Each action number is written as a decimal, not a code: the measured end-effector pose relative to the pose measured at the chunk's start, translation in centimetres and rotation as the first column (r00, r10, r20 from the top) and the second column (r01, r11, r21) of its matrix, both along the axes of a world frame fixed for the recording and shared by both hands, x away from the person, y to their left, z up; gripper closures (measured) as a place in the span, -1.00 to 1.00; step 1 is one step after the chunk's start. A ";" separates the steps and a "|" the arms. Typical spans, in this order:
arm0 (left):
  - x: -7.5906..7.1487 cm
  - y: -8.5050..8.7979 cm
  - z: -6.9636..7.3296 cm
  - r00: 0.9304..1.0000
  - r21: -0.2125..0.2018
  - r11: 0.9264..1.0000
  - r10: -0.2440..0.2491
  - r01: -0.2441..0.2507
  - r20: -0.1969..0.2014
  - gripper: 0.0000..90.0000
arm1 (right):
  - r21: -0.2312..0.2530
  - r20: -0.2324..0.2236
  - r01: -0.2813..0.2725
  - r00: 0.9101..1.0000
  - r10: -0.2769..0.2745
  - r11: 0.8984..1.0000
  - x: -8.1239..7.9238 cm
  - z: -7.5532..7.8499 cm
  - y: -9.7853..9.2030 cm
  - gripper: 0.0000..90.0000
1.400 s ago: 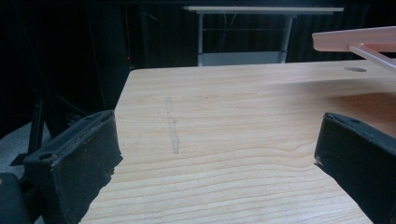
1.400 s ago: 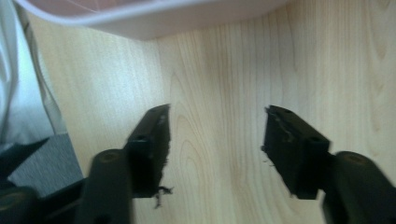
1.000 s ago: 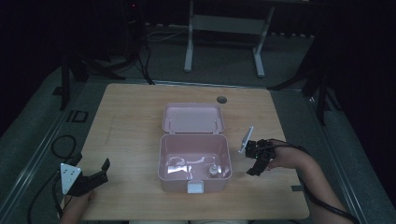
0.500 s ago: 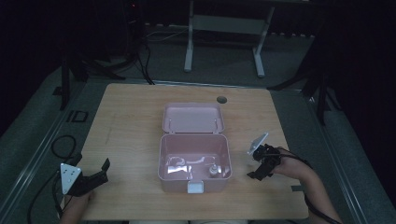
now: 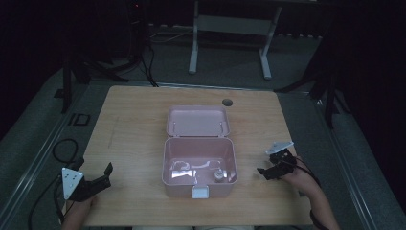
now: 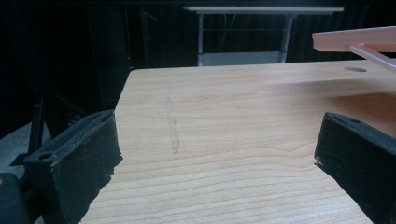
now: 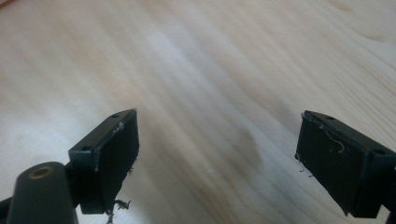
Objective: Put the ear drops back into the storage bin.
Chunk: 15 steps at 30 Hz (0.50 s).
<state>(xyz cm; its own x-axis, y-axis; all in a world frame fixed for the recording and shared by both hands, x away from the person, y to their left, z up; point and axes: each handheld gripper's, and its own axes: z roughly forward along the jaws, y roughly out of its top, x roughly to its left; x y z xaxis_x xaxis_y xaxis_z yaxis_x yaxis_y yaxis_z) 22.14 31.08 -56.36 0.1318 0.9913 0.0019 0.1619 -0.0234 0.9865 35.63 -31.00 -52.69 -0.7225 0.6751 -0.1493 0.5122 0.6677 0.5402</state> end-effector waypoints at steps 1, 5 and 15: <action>0.0 0.0 0.0 1.000 0.000 1.000 0.000 0.000 0.000 -0.99 | 0.010 0.016 0.022 1.000 -0.022 1.000 -0.1 -0.2 -0.2 -0.71; 0.0 0.0 0.0 1.000 0.000 1.000 0.000 0.000 0.000 -0.99 | 0.058 0.055 0.095 0.994 -0.098 0.994 -0.5 -0.8 -0.7 -0.72; 0.0 0.0 0.0 1.000 0.000 1.000 0.000 0.000 0.000 -0.99 | 0.236 0.195 0.291 0.920 -0.339 0.927 -1.6 -1.7 -1.8 -0.73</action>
<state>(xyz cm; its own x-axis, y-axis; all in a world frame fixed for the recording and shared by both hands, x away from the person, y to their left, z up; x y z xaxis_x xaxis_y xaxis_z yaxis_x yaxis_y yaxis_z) 22.13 31.08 -56.37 0.1319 0.9913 0.0015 0.1614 -0.0229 0.9866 33.99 -32.79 -54.41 -0.4295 0.8945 -0.1240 0.5250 0.3591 0.7716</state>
